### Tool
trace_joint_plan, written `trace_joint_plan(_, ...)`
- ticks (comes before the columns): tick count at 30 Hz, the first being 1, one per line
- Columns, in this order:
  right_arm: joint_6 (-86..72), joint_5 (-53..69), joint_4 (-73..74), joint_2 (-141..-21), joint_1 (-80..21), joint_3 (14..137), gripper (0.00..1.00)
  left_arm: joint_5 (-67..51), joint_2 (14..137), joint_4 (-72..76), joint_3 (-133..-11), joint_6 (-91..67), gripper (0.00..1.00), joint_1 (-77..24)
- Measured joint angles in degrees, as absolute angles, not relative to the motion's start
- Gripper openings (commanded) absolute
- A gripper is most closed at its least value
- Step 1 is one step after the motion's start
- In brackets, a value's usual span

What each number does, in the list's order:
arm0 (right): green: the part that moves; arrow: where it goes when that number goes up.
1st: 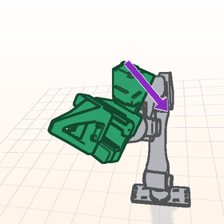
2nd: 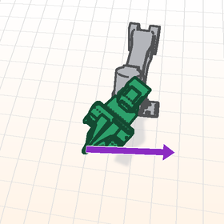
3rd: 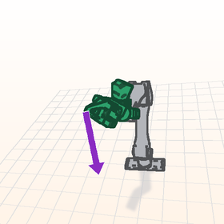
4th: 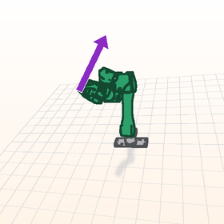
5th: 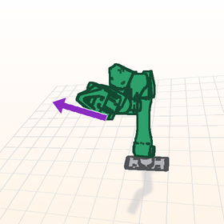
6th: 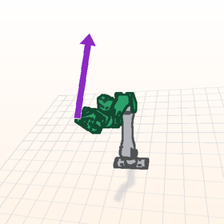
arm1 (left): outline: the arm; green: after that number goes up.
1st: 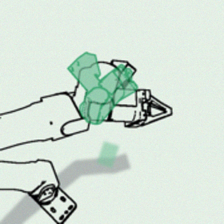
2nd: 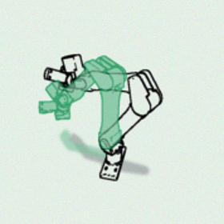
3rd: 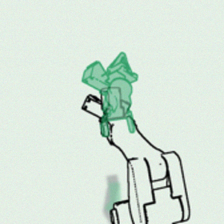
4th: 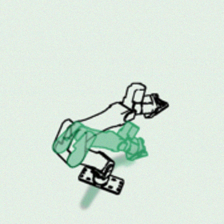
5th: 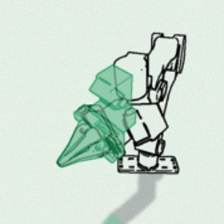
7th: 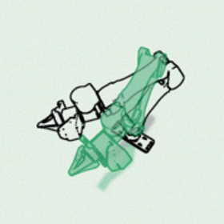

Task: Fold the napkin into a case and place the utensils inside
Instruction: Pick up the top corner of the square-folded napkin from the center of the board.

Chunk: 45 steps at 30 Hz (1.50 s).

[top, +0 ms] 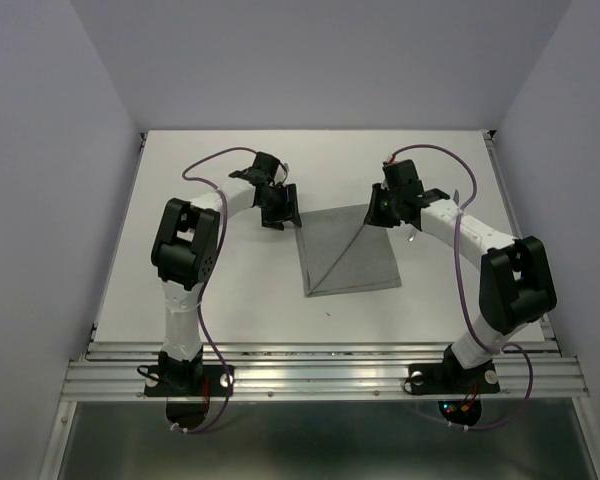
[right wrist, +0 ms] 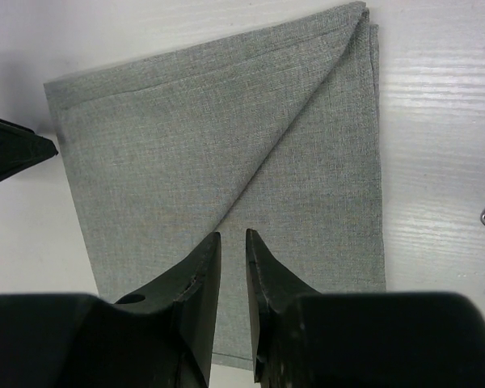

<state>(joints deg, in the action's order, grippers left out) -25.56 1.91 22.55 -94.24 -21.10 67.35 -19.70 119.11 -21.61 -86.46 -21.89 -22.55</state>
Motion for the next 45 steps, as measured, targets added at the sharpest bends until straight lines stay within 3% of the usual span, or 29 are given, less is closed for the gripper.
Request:
trace_joint_plan(15, -25.9, 1.9, 22.5, -94.7, -22.2, 67.4, 0.25, -19.4, 120.0, -18.8, -86.4, -24.4, 0.58, -25.1)
trace_joint_plan(26, -26.4, 1.8, 22.4, -94.7, -22.2, 67.4, 0.25, -15.9, 120.0, -14.6, -84.7, -30.0, 0.38, -26.7)
trace_joint_plan(35, -26.9, 1.7, 22.3, -94.7, -22.7, 67.4, 0.25, -13.4, 120.1, -13.1, -83.9, -32.6, 0.02, -27.9)
trace_joint_plan(45, -26.9, 1.5, 22.3, -94.7, -23.1, 67.4, 0.25, -12.7, 119.9, -13.4, -83.9, -34.4, 0.00, -28.0)
